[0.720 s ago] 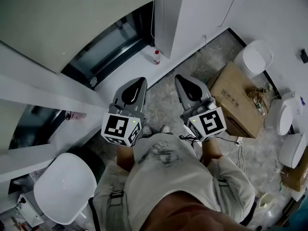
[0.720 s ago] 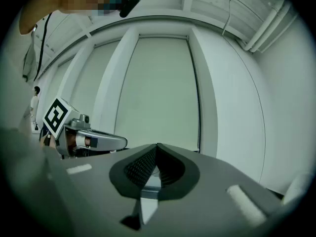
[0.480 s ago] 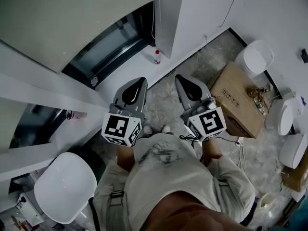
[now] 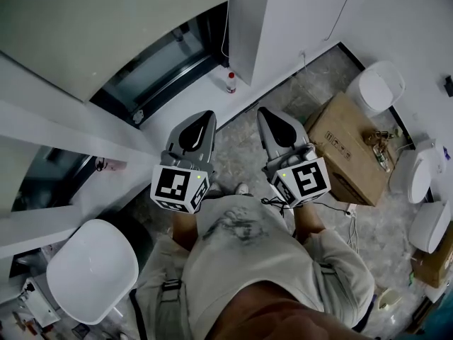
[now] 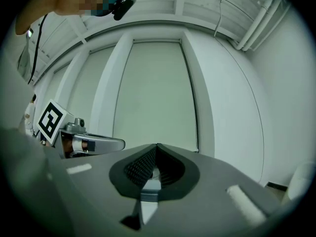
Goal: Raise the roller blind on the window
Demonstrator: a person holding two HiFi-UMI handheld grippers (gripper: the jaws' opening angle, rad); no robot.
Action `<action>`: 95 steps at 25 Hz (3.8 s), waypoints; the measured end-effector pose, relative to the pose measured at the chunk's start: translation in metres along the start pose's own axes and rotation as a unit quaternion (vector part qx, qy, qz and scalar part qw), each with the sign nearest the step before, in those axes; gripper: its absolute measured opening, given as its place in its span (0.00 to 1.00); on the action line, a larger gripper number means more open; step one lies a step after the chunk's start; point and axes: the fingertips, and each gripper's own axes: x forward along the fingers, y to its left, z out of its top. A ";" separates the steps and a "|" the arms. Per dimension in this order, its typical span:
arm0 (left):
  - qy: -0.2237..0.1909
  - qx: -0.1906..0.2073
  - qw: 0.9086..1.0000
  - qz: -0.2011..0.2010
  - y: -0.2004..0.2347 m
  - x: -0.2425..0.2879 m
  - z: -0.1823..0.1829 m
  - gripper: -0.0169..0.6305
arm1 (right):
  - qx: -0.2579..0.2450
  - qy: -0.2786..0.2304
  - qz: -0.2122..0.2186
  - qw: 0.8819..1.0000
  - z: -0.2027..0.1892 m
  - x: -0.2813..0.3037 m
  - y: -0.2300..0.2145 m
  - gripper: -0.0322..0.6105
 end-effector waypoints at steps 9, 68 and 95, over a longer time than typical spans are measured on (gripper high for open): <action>-0.009 -0.001 1.000 0.018 0.004 0.012 0.004 0.04 | -0.017 -0.014 0.003 1.000 0.007 0.009 -0.009 0.06; 0.001 -0.004 0.999 -0.035 0.183 0.218 0.013 0.04 | -0.058 -0.004 -0.037 0.998 0.001 0.244 -0.132 0.07; 0.030 0.009 0.999 0.017 0.163 0.346 0.022 0.04 | -0.035 -0.014 0.018 0.999 0.008 0.270 -0.255 0.07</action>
